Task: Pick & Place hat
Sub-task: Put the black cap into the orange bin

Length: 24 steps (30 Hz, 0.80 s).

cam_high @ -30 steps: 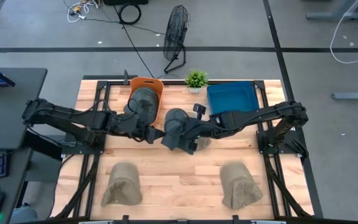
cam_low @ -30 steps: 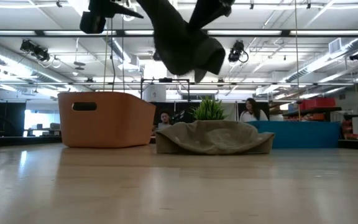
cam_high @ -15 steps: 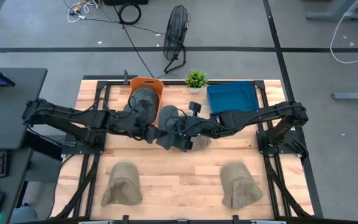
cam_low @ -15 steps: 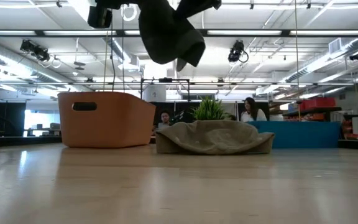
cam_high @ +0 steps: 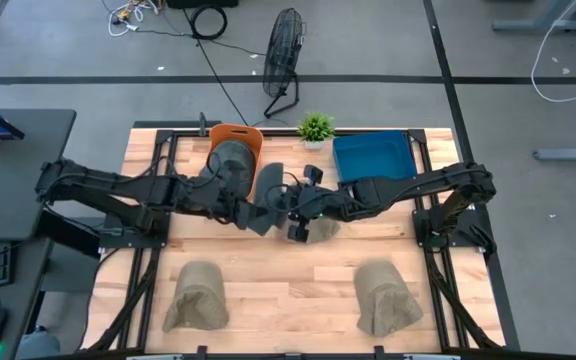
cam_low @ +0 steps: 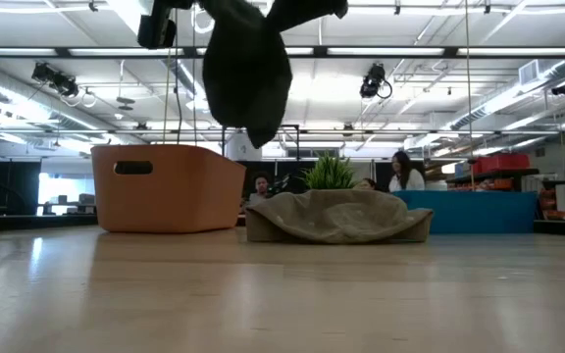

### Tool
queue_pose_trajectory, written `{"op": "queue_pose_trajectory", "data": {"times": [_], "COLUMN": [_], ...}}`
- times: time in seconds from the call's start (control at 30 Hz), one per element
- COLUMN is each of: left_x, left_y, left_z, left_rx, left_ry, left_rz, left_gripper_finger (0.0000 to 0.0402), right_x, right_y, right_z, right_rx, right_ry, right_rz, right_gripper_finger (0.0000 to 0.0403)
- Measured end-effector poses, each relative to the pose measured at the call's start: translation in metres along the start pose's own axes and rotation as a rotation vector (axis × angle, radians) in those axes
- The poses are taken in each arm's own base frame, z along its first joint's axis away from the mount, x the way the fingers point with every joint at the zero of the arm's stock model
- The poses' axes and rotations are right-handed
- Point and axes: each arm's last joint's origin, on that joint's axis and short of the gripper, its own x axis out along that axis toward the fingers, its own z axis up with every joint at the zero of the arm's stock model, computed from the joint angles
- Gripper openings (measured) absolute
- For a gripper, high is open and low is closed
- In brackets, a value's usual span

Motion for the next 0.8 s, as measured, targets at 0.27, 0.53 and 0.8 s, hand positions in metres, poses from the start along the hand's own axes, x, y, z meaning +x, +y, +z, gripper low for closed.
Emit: {"op": "queue_pose_trajectory", "data": {"times": [0.27, 0.53, 0.8], "left_x": [-0.030, -0.095, -0.106], "left_y": [0.019, 0.044, 0.063], "left_z": [0.032, 0.055, 0.052], "left_rx": [0.012, 0.006, 0.016], "left_ry": [-0.087, -0.184, -0.125], "left_rz": [0.074, 0.157, 0.303], "left_gripper_finger": [0.0013, 0.0011, 0.0009], "right_x": [-0.024, -0.044, -0.043], "right_y": [-0.001, -0.010, -0.017], "right_z": [0.004, 0.005, 0.006], "right_rx": [0.048, 0.063, 0.073], "right_ry": [-0.032, -0.037, -0.037], "right_rz": [0.016, 0.018, 0.011], "right_gripper_finger": [0.0195, 0.0194, 0.0187]}}
